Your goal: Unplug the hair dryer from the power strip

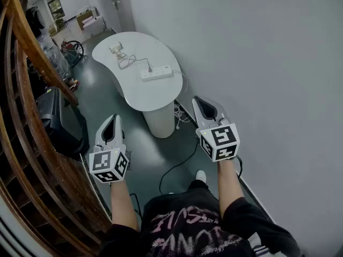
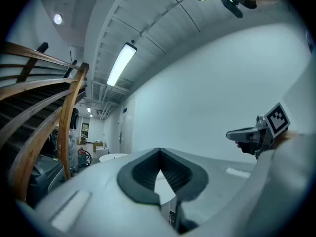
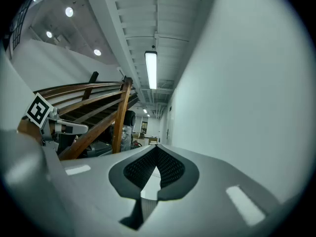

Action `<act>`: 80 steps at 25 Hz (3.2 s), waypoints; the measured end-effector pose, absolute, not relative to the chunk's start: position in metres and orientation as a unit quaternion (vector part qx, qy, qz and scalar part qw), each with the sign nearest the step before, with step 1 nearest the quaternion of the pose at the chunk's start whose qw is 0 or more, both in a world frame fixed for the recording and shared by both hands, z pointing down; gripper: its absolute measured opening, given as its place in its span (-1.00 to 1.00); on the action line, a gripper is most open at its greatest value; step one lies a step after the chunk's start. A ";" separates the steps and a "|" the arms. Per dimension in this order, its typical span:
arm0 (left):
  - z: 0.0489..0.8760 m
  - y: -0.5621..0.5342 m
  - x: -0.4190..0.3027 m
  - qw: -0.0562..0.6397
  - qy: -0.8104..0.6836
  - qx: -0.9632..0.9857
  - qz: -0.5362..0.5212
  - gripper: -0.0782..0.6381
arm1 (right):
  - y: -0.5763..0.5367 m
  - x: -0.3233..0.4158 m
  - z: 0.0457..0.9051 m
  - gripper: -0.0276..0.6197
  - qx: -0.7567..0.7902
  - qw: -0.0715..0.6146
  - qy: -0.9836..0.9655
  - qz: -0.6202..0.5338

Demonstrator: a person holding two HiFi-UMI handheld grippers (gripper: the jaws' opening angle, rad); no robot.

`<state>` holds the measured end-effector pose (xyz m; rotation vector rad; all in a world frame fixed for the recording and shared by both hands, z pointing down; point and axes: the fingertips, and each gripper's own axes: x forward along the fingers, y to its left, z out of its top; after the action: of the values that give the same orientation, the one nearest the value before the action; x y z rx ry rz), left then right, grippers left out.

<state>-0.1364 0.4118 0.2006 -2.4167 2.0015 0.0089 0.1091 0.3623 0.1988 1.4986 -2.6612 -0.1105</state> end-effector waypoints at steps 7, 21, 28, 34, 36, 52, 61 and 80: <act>0.198 0.415 -0.136 0.008 0.634 -0.773 0.002 -0.78 | 0.366 0.103 0.198 -0.89 0.489 0.042 -0.871 -0.036; 0.203 0.416 -0.118 0.003 0.629 -0.778 0.000 -0.78 | 0.371 0.118 0.203 -0.88 0.493 0.040 -0.868 -0.035; 0.204 0.407 -0.119 0.002 0.624 -0.781 -0.003 -0.78 | 0.367 0.110 0.207 -0.88 0.474 0.042 -0.879 -0.029; 0.208 0.396 -0.118 0.013 0.621 -0.783 -0.007 -0.78 | 0.355 0.108 0.210 -0.88 0.473 0.031 -0.880 -0.032; 0.212 0.388 -0.121 0.017 0.622 -0.783 -0.011 -0.78 | 0.346 0.103 0.215 -0.88 0.470 0.030 -0.882 -0.031; 0.243 0.278 -0.136 0.015 0.621 -0.784 -0.018 -0.78 | 0.230 0.079 0.238 -0.87 0.464 0.017 -0.885 -0.034; 0.260 0.235 -0.144 -0.008 0.619 -0.785 -0.031 -0.78 | 0.185 0.062 0.261 -0.87 0.459 0.032 -0.888 -0.006; 0.281 0.093 -0.156 -0.051 0.609 -0.790 -0.040 -0.78 | 0.046 0.036 0.275 -0.87 0.456 0.059 -0.888 0.024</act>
<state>-0.1555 0.0930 0.2812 -2.5659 1.9789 -0.1309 0.0359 0.0461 0.2751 1.3811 -2.6876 0.0738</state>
